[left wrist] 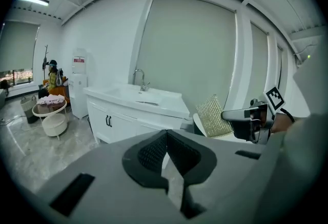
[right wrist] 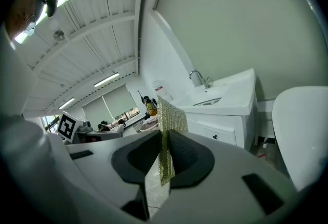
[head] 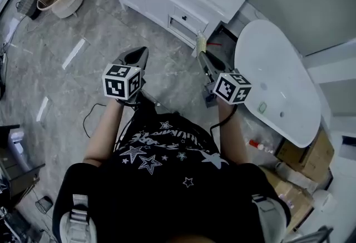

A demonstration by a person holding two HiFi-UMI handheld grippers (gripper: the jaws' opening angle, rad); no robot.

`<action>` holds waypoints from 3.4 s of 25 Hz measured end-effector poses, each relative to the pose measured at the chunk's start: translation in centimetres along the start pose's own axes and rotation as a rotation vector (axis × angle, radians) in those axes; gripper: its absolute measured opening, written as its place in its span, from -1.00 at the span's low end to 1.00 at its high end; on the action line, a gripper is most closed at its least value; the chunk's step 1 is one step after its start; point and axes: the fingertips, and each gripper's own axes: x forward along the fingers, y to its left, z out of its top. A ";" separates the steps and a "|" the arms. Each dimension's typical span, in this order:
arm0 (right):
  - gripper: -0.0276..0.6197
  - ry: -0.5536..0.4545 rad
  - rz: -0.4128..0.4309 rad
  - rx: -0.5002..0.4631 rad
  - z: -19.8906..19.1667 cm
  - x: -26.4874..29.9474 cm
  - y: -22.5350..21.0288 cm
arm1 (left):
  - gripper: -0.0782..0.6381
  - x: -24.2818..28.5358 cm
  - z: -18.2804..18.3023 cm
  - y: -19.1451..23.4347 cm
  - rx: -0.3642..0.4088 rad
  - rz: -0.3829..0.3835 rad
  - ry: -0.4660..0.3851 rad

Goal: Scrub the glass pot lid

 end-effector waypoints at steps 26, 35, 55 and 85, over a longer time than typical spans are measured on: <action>-0.73 0.052 -0.056 0.035 0.7 8.8 -2.9 | -0.76 4.2 0.8 11.2 -0.117 0.039 0.011; -0.73 0.019 -0.136 0.032 7.9 21.3 -5.0 | -0.76 12.8 7.4 21.2 -0.096 -0.060 0.045; -0.72 0.057 -0.205 0.046 12.4 34.9 -11.8 | -0.76 23.8 11.7 30.0 -0.125 -0.145 0.120; -0.72 0.448 -0.270 -0.227 20.8 54.9 -37.9 | -0.76 49.4 22.5 34.1 -0.115 -0.008 0.236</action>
